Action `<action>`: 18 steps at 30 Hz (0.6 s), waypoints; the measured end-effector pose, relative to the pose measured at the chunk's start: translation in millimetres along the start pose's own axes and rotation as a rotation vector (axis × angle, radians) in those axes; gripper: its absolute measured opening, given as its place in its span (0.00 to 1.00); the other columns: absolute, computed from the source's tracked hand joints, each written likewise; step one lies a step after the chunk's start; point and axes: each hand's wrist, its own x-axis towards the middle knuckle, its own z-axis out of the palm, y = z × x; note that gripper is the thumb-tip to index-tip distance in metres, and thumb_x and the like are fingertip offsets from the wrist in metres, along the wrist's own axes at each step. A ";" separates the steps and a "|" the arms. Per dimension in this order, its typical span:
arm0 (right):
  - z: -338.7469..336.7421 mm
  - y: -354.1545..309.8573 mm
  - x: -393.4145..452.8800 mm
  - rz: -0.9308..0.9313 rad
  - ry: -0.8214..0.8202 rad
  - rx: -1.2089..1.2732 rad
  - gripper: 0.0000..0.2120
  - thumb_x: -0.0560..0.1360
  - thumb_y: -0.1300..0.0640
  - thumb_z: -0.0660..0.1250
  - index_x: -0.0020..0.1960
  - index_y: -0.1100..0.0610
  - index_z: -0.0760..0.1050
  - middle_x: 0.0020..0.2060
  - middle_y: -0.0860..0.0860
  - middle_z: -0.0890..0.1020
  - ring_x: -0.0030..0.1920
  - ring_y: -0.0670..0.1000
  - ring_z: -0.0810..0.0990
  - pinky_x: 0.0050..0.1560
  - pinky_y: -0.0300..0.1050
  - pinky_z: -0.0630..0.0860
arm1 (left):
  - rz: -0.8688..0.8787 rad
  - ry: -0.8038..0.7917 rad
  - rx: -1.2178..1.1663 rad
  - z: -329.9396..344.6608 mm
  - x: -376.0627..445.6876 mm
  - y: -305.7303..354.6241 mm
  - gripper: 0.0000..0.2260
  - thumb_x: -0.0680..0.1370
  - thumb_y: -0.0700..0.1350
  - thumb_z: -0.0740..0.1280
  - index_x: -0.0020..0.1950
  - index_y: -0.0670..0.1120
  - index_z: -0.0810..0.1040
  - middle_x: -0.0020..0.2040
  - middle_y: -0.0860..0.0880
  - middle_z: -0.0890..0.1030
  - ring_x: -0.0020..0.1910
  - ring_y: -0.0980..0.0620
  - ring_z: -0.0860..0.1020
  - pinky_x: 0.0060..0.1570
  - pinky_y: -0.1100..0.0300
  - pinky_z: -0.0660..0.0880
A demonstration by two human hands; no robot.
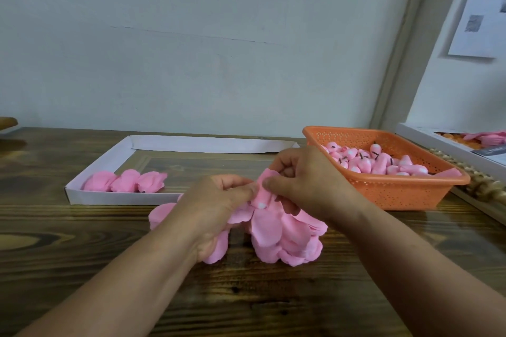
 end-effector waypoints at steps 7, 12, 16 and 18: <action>-0.3 6.1 5.5 0.079 0.209 0.047 0.10 0.71 0.69 0.64 0.33 0.59 0.72 0.16 0.50 0.74 0.16 0.46 0.70 0.21 0.38 0.68 | -0.076 -0.089 -0.580 1.2 -3.0 -5.2 0.15 0.69 0.43 0.68 0.52 0.37 0.76 0.49 0.34 0.82 0.45 0.43 0.83 0.42 0.54 0.82; 2.8 7.9 9.3 0.073 0.226 0.013 0.11 0.70 0.69 0.63 0.31 0.58 0.72 0.17 0.50 0.75 0.16 0.47 0.72 0.23 0.40 0.70 | -0.046 -0.029 -0.493 9.9 -3.6 -17.2 0.06 0.76 0.29 0.59 0.48 0.32 0.75 0.46 0.37 0.84 0.44 0.46 0.85 0.39 0.59 0.82; 6.1 6.3 7.3 0.029 0.156 -0.076 0.10 0.71 0.68 0.63 0.33 0.58 0.71 0.17 0.47 0.73 0.16 0.44 0.71 0.24 0.29 0.67 | -0.044 0.091 -0.369 14.2 -0.7 -16.3 0.05 0.80 0.37 0.61 0.50 0.37 0.76 0.39 0.42 0.85 0.37 0.49 0.85 0.31 0.62 0.80; 5.3 3.7 6.0 0.003 0.107 -0.108 0.08 0.71 0.68 0.63 0.35 0.59 0.73 0.20 0.48 0.73 0.17 0.43 0.71 0.23 0.35 0.69 | -0.053 0.136 -0.318 13.5 1.7 -14.3 0.07 0.81 0.40 0.61 0.51 0.38 0.77 0.39 0.42 0.85 0.36 0.49 0.85 0.29 0.62 0.79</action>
